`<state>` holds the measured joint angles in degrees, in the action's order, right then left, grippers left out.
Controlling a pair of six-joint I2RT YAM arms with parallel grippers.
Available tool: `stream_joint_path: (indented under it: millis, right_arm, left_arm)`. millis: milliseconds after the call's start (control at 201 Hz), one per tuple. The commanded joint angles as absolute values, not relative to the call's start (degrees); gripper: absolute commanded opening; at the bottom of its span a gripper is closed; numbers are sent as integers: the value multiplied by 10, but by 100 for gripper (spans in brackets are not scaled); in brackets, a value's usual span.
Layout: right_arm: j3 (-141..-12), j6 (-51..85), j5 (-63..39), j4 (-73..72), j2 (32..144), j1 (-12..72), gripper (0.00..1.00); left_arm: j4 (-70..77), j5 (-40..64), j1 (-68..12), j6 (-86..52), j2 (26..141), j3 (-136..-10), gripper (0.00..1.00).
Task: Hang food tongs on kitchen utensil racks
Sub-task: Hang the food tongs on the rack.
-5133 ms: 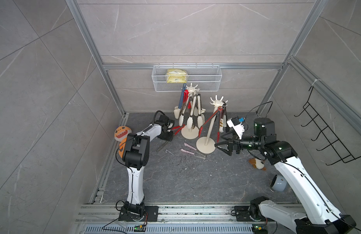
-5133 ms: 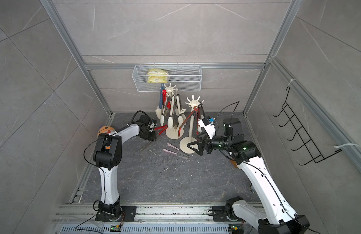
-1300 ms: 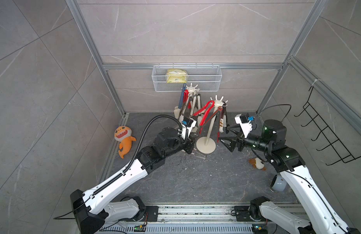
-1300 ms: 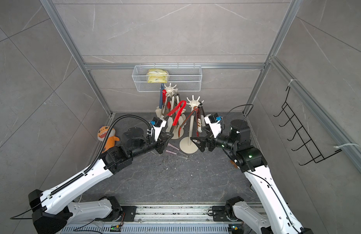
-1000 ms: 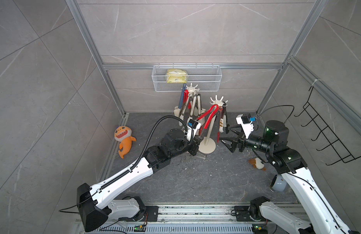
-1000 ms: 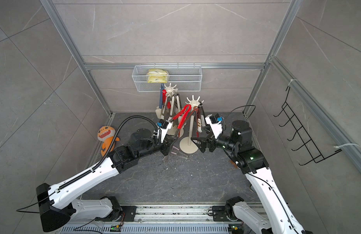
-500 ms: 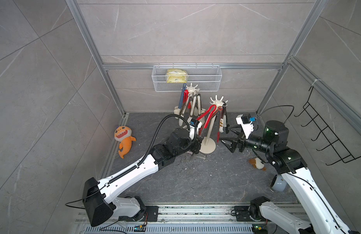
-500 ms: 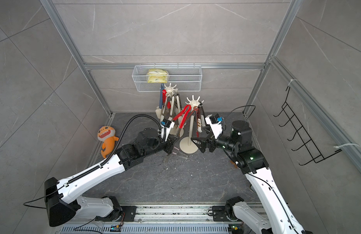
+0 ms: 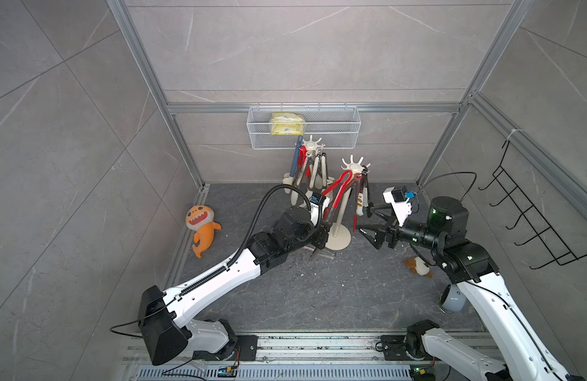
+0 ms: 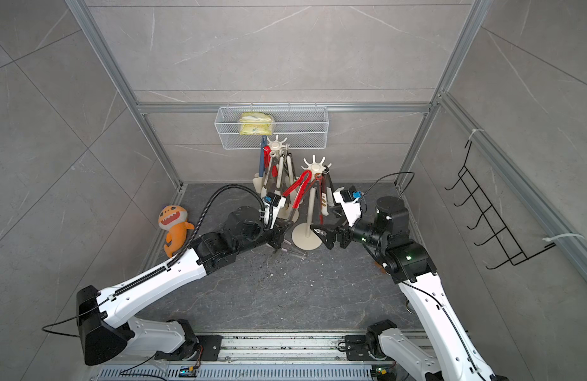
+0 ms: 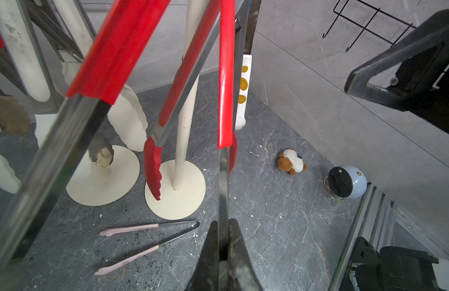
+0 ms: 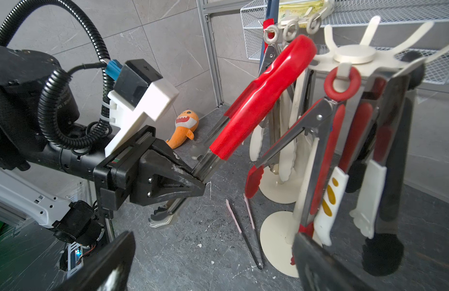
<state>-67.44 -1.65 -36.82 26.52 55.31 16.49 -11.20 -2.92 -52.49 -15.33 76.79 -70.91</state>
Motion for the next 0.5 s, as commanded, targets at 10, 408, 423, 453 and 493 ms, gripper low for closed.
stream_joint_path:
  millis: [10, 408, 423, 453, 493]
  right_arm:
    - [-669, -16, -374, 277, 543, 168, 100]
    - [-669, -18, -376, 279, 543, 167, 100]
    - [-669, -18, -376, 279, 543, 168, 100]
    - [-670, -18, -376, 280, 543, 168, 100]
    - [-670, -18, -377, 280, 544, 167, 100]
  left_arm:
    - [-97, -34, -527, -161, 775, -744, 0]
    - [-104, -38, -529, -170, 780, -737, 0]
    - [-105, -37, -530, -170, 780, -737, 0]
    - [-106, -39, -530, -171, 780, -736, 0]
    - [-107, -39, -530, -172, 780, -736, 0]
